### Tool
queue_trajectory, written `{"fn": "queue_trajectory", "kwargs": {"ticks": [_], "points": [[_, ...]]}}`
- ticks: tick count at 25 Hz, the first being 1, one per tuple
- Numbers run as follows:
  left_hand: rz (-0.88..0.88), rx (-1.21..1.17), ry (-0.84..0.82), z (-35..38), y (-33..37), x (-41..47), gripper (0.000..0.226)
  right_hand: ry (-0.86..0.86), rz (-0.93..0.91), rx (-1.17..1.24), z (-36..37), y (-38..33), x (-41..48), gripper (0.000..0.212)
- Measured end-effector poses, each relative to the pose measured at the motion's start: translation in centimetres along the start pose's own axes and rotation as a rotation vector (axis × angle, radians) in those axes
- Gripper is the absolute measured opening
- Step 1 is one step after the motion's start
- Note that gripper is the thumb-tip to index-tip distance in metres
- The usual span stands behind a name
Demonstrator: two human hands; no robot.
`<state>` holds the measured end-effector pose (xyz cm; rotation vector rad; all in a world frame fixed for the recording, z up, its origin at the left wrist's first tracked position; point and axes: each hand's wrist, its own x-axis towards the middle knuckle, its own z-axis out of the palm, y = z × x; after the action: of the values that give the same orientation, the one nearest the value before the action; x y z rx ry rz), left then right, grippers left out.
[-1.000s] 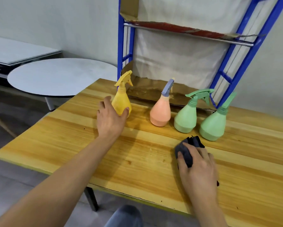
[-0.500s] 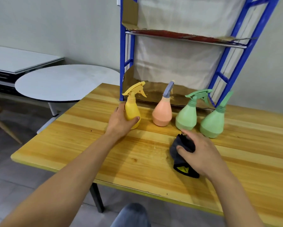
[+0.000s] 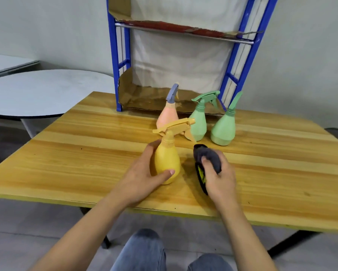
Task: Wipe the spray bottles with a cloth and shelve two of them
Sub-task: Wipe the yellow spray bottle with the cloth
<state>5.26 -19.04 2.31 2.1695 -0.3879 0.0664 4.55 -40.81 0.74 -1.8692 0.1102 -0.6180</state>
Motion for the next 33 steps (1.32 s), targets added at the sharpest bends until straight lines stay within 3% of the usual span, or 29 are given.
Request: {"fn": "queue_trajectory", "kwargs": {"ticks": [2, 4, 7, 10, 15, 24, 27, 30, 33], "points": [[0.071, -0.018, -0.019, 1.3, 0.1, -0.6, 0.087, 0.21, 0.273, 0.654, -0.3, -2.1, 0.5, 0.019], [0.103, -0.011, -0.013, 2.2, 0.1, -0.7, 0.087, 0.172, 0.365, 0.981, 0.0, -3.9, 1.2, 0.024], [0.12, -0.021, 0.005, 2.4, 0.1, -0.4, 0.086, -0.043, 0.271, 0.949, 1.1, -5.2, 1.0, 0.045], [0.147, -0.022, 0.025, 2.6, 0.0, -0.5, 0.087, -0.285, 0.075, 0.792, 0.6, -5.0, 0.9, 0.051], [0.145, 0.005, 0.041, 3.4, 0.3, -0.7, 0.087, -0.117, -0.087, 0.278, 0.4, -5.5, 1.3, 0.018], [0.132, 0.041, 0.019, 3.3, 0.0, -1.0, 0.09, -0.147, -0.295, -0.288, -1.6, -2.8, 1.6, 0.032], [0.11, 0.012, 0.026, 3.1, -0.2, -1.0, 0.095, -0.036, -0.148, -0.183, -3.1, -0.5, 0.1, 0.024], [0.114, 0.044, 0.029, 3.1, -0.2, -1.0, 0.095, 0.078, 0.021, 0.27, -3.2, -1.4, 0.3, 0.019], [0.111, 0.037, 0.03, 3.1, -0.3, -1.0, 0.092, -0.09, 0.086, 0.641, -1.8, -3.7, 1.4, 0.04]]}}
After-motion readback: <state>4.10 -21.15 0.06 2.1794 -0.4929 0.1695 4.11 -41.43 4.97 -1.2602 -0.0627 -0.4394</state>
